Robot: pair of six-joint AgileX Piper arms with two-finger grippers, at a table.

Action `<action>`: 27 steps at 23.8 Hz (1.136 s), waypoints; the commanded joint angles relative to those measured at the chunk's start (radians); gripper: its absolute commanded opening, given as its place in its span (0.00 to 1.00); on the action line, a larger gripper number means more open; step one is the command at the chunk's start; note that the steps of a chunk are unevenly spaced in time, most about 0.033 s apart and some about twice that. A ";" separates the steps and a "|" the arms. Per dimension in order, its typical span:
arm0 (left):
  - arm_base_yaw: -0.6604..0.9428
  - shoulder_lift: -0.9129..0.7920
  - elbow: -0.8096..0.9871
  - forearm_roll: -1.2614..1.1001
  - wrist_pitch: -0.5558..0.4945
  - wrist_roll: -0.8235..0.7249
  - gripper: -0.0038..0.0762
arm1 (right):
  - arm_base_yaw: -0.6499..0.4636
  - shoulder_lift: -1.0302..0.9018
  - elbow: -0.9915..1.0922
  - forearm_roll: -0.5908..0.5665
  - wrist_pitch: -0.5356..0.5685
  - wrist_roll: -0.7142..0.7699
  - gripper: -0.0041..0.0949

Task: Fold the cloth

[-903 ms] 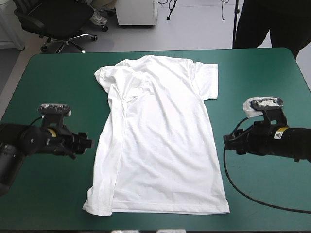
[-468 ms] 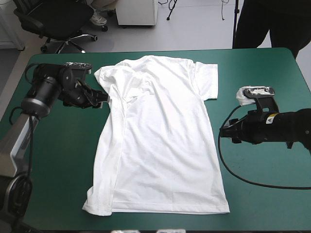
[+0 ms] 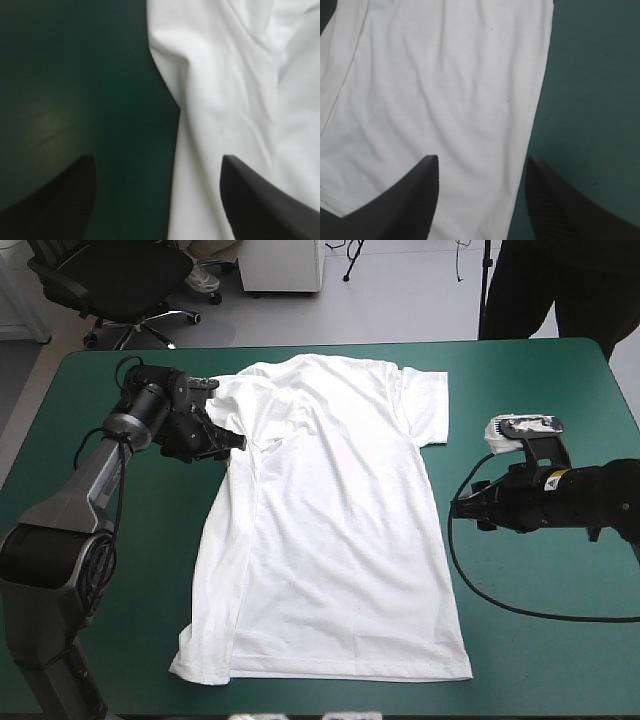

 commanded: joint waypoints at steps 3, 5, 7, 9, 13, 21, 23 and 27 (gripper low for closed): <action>-0.018 0.026 -0.032 -0.017 -0.035 0.014 0.67 | -0.009 -0.012 -0.036 -0.006 -0.045 -0.012 0.53; -0.033 0.053 -0.032 -0.015 -0.046 0.020 0.67 | -0.009 -0.012 -0.036 -0.008 -0.045 -0.012 0.53; -0.052 0.077 -0.032 -0.015 -0.060 0.022 0.67 | -0.009 -0.012 -0.036 -0.013 -0.045 -0.012 0.53; -0.066 0.099 -0.032 -0.012 -0.070 0.022 0.65 | -0.009 -0.012 -0.036 -0.013 -0.045 -0.012 0.52; -0.083 0.134 -0.032 -0.012 -0.076 0.017 0.54 | -0.009 -0.012 -0.036 -0.013 -0.045 -0.012 0.50; -0.081 0.143 -0.032 0.007 -0.063 0.006 0.03 | -0.009 0.064 -0.078 -0.020 -0.033 -0.117 0.51; -0.081 0.143 -0.032 0.007 -0.059 0.000 0.03 | -0.009 0.150 -0.176 -0.030 -0.046 -0.122 0.52; -0.081 0.143 -0.032 0.007 -0.048 0.000 0.03 | 0.063 0.355 -0.368 -0.103 -0.011 -0.136 0.54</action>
